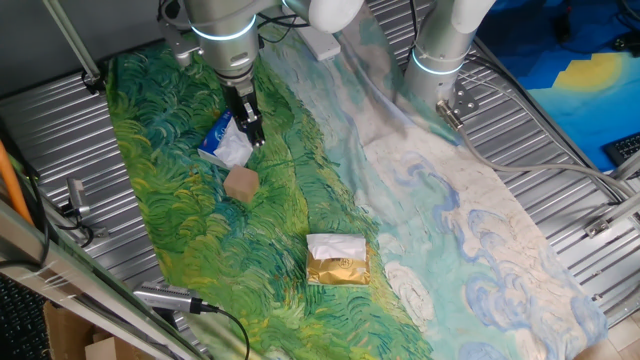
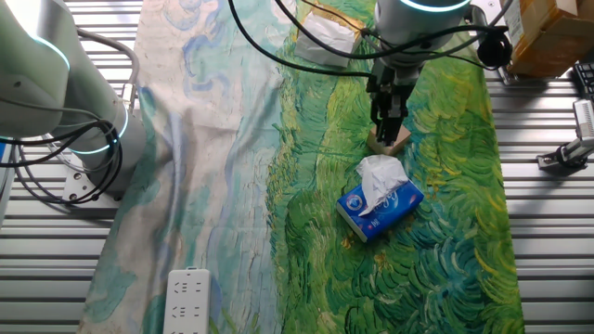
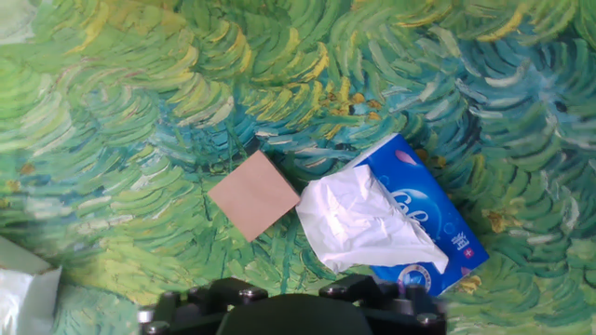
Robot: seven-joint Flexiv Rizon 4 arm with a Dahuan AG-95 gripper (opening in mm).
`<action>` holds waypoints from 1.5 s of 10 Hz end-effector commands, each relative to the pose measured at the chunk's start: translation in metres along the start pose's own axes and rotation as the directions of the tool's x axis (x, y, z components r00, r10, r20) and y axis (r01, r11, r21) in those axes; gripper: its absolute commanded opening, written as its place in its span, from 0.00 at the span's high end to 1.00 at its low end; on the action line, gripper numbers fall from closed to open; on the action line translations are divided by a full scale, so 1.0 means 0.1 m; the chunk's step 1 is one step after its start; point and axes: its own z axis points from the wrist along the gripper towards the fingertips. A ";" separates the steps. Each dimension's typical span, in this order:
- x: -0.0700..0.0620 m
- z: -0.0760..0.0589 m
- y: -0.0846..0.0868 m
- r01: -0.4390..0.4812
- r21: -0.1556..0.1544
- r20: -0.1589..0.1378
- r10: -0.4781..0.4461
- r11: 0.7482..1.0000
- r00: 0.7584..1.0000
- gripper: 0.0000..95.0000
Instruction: Pick up one small block
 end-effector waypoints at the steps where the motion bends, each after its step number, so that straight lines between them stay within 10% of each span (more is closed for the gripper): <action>1: 0.00 0.00 0.00 0.198 -0.005 -0.019 -0.198 0.980 0.980 1.00; 15: 0.00 0.00 0.00 0.210 -0.003 -0.027 -0.210 0.978 0.977 1.00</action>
